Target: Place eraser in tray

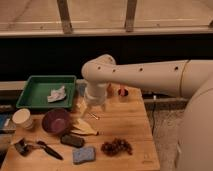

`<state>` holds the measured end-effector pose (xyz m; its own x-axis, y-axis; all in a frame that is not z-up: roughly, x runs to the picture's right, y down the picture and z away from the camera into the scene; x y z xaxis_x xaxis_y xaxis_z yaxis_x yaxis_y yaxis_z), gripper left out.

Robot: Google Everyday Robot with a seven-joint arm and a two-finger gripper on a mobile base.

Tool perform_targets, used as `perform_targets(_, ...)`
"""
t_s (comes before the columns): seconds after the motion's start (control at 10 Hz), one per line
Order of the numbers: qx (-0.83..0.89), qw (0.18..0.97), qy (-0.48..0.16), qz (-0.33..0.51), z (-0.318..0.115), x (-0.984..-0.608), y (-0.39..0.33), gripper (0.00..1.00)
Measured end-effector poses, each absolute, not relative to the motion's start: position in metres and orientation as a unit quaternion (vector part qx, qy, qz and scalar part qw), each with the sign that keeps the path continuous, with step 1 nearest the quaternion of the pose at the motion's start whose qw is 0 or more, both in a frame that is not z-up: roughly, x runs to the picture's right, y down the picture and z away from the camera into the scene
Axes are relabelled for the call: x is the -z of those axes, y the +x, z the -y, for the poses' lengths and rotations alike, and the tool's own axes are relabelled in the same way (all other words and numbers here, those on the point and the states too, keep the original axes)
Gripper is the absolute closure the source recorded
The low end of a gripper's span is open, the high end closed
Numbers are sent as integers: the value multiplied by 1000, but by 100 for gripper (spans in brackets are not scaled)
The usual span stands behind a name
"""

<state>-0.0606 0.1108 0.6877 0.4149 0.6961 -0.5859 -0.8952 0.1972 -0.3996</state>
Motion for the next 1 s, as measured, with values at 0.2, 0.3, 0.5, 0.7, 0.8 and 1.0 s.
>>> perform_targets(0.2, -506, 763, -374, -146, -123, -695, -77, 35)
perform_targets(0.3, -494, 764, -387, -151, -137, -703, -102, 35)
perform_targets(0.5, -482, 763, -403, -154, -152, -709, -127, 35)
perform_targets(0.7, -471, 761, -419, -154, -161, -714, -141, 35)
perform_targets(0.8, -465, 760, -428, -152, -167, -715, -148, 35)
perform_targets(1.0, -463, 760, -431, -149, -169, -715, -152, 35)
